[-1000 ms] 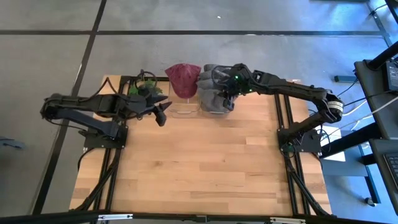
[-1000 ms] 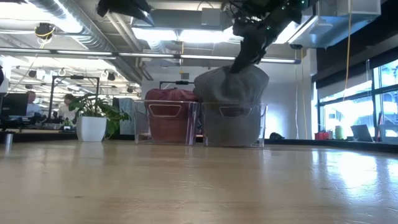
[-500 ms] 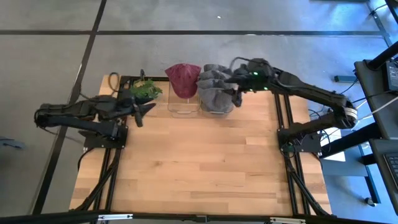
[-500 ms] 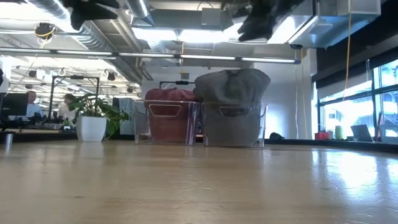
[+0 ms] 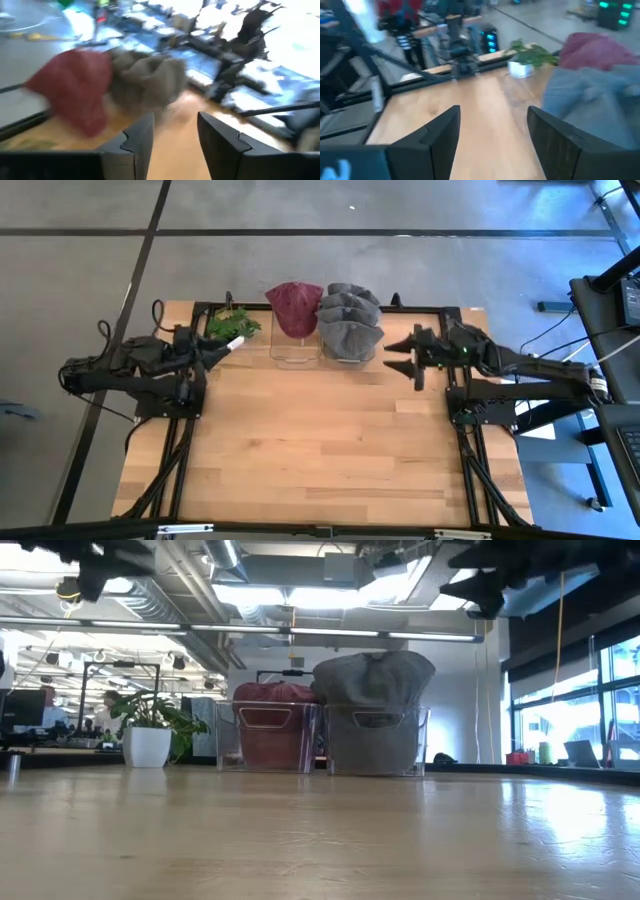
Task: Pick & Place hat
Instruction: Return to Home Position
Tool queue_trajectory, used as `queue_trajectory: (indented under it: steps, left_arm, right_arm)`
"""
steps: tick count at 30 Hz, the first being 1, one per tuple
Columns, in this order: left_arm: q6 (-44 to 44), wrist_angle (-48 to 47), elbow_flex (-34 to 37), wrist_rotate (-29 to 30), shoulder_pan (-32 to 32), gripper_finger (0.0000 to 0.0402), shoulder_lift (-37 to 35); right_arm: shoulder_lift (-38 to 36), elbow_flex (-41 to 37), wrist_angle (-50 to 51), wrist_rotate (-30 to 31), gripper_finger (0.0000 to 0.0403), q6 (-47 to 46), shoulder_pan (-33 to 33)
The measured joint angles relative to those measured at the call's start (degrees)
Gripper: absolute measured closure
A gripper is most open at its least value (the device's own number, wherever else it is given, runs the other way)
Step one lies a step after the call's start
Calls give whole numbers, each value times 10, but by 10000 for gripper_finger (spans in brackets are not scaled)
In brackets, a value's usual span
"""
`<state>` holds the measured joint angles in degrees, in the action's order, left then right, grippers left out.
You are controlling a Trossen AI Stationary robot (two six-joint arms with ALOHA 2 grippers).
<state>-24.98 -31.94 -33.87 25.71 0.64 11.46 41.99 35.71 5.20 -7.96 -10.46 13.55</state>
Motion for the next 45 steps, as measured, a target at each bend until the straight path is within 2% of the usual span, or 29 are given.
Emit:
queue_trajectory:
  steps: [2, 6, 9, 12, 18, 23, 35, 41, 45]
  left_arm:
    - [16, 40, 0, -36, 0, 254, -4]
    - [43, 124, 24, -87, 0, 257, -4]
    - [52, 184, 76, -90, 0, 258, -11]
    - [44, 199, 118, -83, 0, 258, -30]
    - [38, 220, 195, -74, 0, 258, -115]
    - [32, 268, 228, -83, 0, 258, -104]
    - [23, 376, 326, -89, -1, 256, -114]
    - [22, 362, 334, -89, -1, 257, -114]
    - [57, 354, 334, -88, -1, 254, -114]
  right_arm:
    - [-29, -55, -54, -6, 172, -9, -14]
    - [-65, -165, -232, -9, 171, -49, -31]
    - [-78, -224, -320, -12, 171, -61, -37]
    - [-91, -261, -362, -11, 171, -73, -37]
    - [-120, -316, -387, -12, 171, -87, -37]
    - [-145, -353, -418, -13, 171, -88, -37]
    - [-164, -353, -399, -12, 171, -76, -37]
    - [-167, -353, -381, -11, 171, -74, -36]
    - [-175, -353, -356, -7, 171, -71, -29]
